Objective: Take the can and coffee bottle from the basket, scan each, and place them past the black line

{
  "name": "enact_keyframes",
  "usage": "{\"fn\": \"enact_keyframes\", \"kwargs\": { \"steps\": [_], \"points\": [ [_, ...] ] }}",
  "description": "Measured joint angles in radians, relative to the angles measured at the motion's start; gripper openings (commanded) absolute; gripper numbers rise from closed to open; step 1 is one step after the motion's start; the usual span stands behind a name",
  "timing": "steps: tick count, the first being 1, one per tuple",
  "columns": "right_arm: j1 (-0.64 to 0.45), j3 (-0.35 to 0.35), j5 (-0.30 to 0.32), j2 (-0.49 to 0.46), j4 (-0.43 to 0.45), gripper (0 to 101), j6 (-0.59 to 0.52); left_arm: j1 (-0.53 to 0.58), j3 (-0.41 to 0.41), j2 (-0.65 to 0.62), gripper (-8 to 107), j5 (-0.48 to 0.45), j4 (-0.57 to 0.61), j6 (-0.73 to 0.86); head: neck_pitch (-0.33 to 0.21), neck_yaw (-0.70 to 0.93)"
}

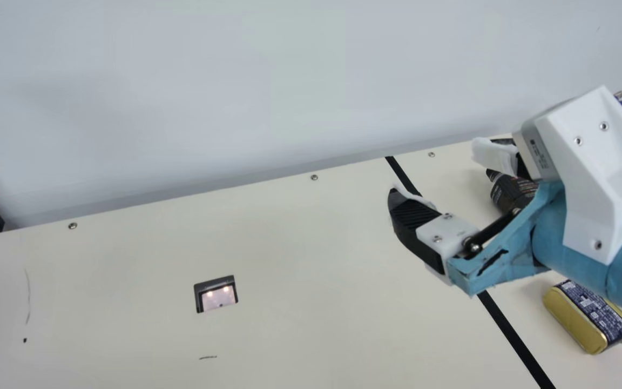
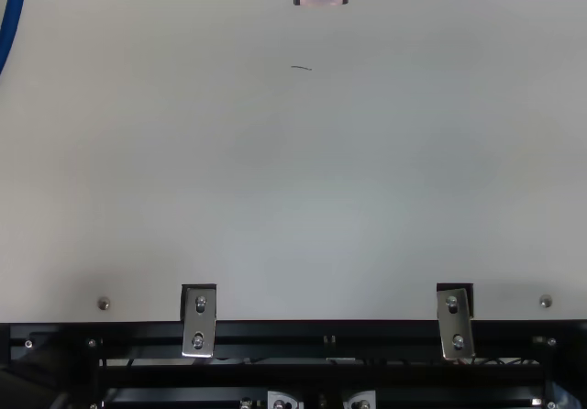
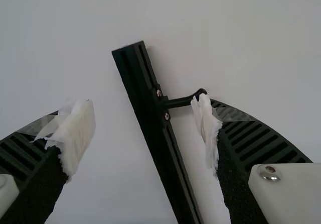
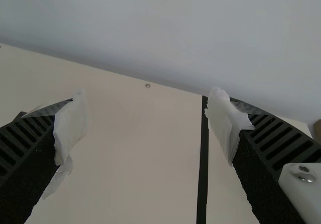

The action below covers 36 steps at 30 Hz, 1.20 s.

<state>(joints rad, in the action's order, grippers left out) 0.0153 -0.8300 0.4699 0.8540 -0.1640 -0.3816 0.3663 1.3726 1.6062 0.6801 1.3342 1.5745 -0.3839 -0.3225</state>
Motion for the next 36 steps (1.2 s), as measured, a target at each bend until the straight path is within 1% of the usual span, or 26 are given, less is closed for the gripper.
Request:
{"fn": "enact_keyframes", "kwargs": {
  "steps": [4,8,11,13,16,20,24,36],
  "points": [
    [0.000,0.000,0.000,0.000,0.000,101,0.000,0.008,0.071,0.037,90,0.023,0.133,0.043,0.000,0.000],
    [0.000,0.000,0.000,0.000,0.000,101,0.000,0.014,0.140,0.069,90,0.041,0.241,0.068,0.000,0.000],
    [0.000,0.000,0.000,0.000,0.000,101,0.000,0.026,0.170,0.067,90,0.053,0.311,0.064,0.000,0.000],
    [0.000,0.000,0.000,0.000,0.000,101,0.000,0.038,0.171,0.049,90,0.060,0.364,0.056,0.000,0.000],
    [0.000,0.000,0.000,0.000,0.000,101,0.000,0.053,0.121,0.010,90,0.065,0.409,0.004,0.005,0.000],
    [0.000,0.000,0.000,0.000,0.000,101,0.000,0.064,0.021,-0.061,90,0.066,0.411,-0.048,0.000,0.000],
    [0.000,0.000,0.000,0.000,0.000,101,0.000,0.074,-0.085,-0.157,90,0.070,0.411,-0.037,0.000,0.000],
    [0.000,0.000,0.000,0.000,0.000,101,0.000,0.136,-0.394,-0.482,90,0.113,0.347,-0.055,0.000,0.000]
  ]
}}
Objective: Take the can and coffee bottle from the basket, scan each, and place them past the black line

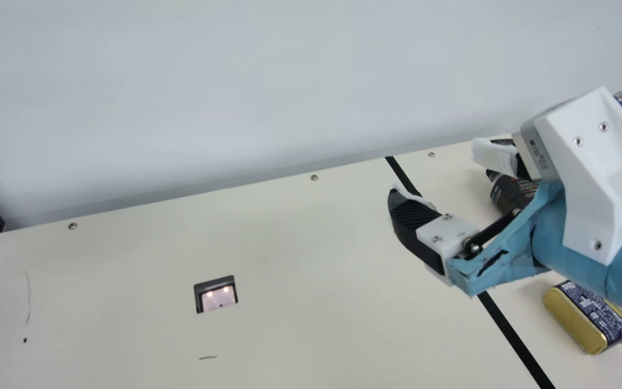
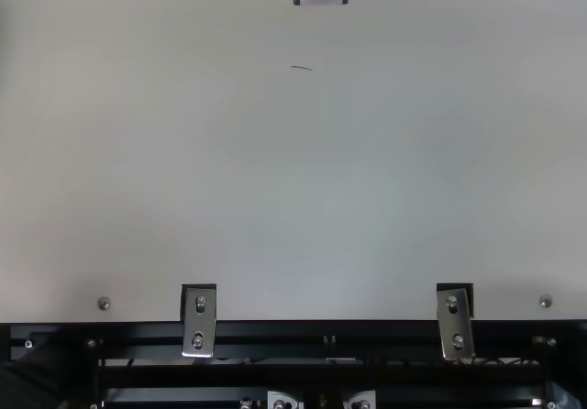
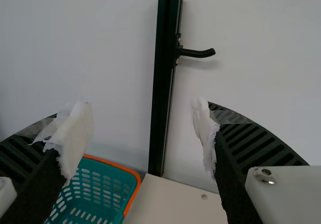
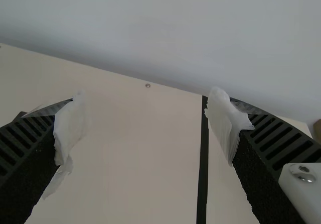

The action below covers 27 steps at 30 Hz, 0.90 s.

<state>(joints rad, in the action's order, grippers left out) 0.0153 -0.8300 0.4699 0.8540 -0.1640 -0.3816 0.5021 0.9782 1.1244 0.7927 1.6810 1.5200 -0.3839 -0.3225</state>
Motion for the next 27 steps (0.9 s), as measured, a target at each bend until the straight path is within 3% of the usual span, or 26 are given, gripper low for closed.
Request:
{"fn": "enact_keyframes", "kwargs": {
  "steps": [6,14,18,27],
  "points": [
    [0.000,0.000,0.000,0.000,0.000,101,0.000,0.027,-0.115,-0.117,90,0.015,-0.012,0.017,0.000,0.000],
    [0.000,0.000,0.000,0.000,0.000,101,0.000,0.038,-0.136,-0.111,90,0.019,-0.029,-0.001,0.000,0.000],
    [0.000,0.000,0.000,0.000,0.000,101,0.000,0.058,-0.165,-0.087,90,-0.042,-0.011,-0.005,0.000,0.000],
    [0.000,0.000,0.000,0.000,0.000,101,0.000,0.011,-0.147,-0.038,90,-0.255,0.062,0.052,0.000,0.000]
  ]
}}
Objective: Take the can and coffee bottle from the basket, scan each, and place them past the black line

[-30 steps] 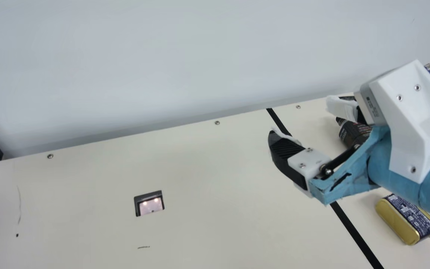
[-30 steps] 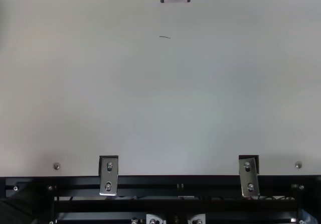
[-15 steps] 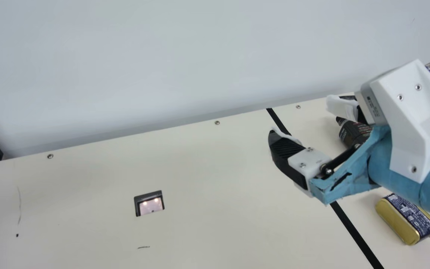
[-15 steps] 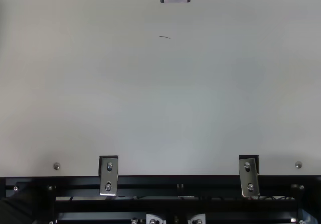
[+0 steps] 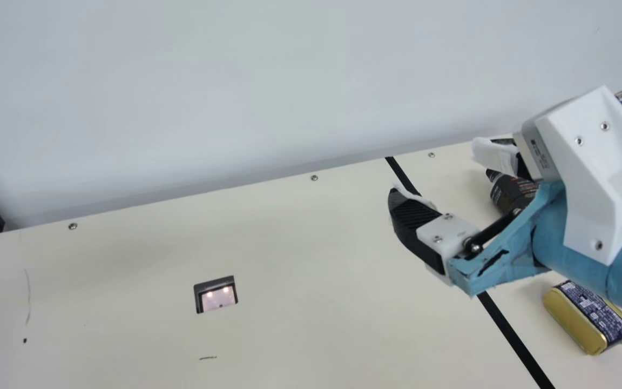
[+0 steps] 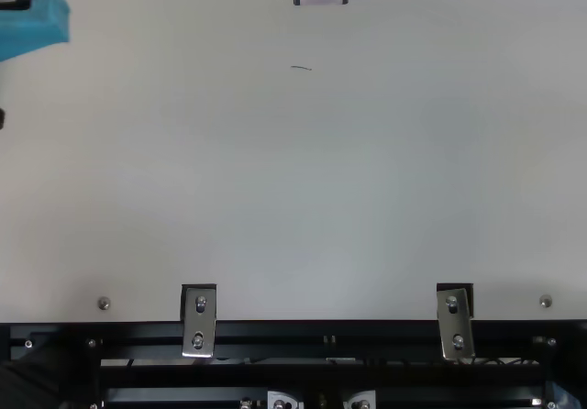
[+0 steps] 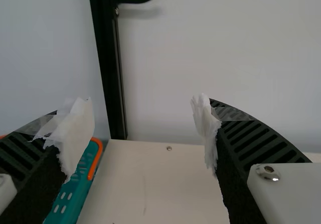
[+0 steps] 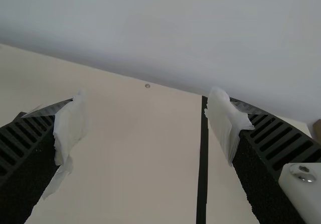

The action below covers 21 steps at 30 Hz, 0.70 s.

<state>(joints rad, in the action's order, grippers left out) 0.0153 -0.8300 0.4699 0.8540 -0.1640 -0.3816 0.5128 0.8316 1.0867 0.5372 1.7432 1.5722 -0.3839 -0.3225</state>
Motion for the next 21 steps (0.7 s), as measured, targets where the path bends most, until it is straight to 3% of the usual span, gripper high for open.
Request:
{"fn": "enact_keyframes", "kwargs": {
  "steps": [12,17,21],
  "points": [
    [0.000,0.000,0.000,0.000,0.000,101,0.000,-0.139,-0.018,0.040,90,-0.343,0.000,-0.043,0.005,0.000],
    [0.000,0.000,0.000,0.000,0.000,101,0.000,-0.187,-0.033,0.037,90,-0.410,0.000,-0.063,0.000,0.000],
    [0.000,0.000,0.000,0.000,0.000,101,0.000,-0.196,-0.058,0.015,90,-0.399,0.000,-0.072,0.000,0.000]
  ]
}}
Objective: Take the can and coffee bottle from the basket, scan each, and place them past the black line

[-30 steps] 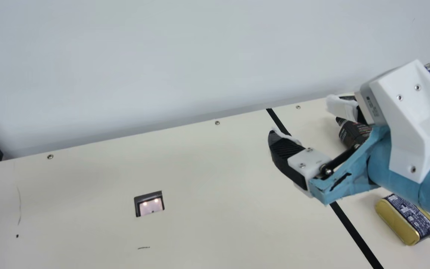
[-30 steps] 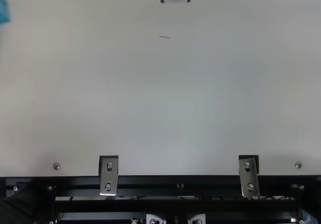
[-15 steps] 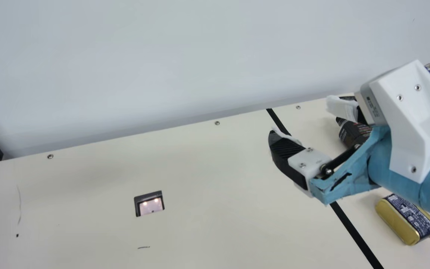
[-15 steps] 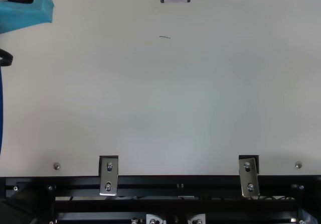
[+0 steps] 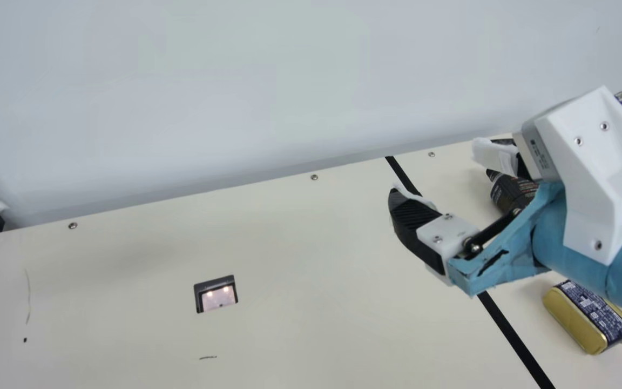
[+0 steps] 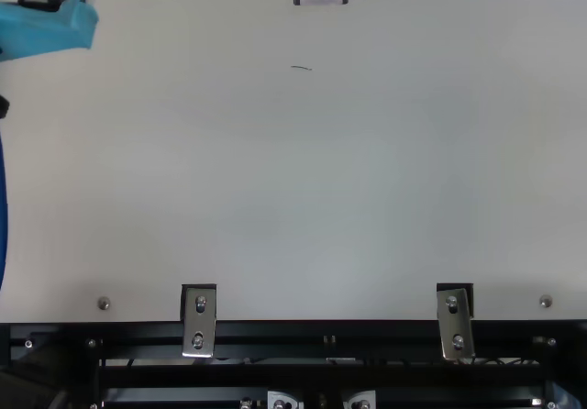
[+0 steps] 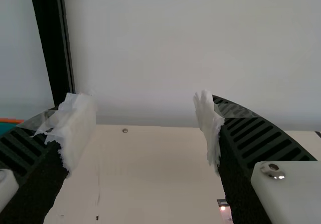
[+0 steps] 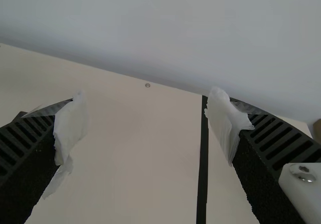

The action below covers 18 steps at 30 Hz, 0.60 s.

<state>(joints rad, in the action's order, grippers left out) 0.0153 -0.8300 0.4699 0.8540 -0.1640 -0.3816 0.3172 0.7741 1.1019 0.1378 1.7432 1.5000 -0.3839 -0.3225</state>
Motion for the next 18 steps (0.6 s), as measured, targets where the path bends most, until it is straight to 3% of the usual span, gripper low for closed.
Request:
{"fn": "enact_keyframes", "kwargs": {
  "steps": [12,18],
  "points": [
    [0.000,0.000,0.000,0.000,0.000,101,0.000,0.117,-0.069,-0.123,90,0.177,0.002,0.032,0.000,0.000],
    [0.000,0.000,0.000,0.000,0.000,101,0.000,0.117,-0.069,-0.123,90,0.189,0.002,0.033,0.000,0.000]
  ]
}}
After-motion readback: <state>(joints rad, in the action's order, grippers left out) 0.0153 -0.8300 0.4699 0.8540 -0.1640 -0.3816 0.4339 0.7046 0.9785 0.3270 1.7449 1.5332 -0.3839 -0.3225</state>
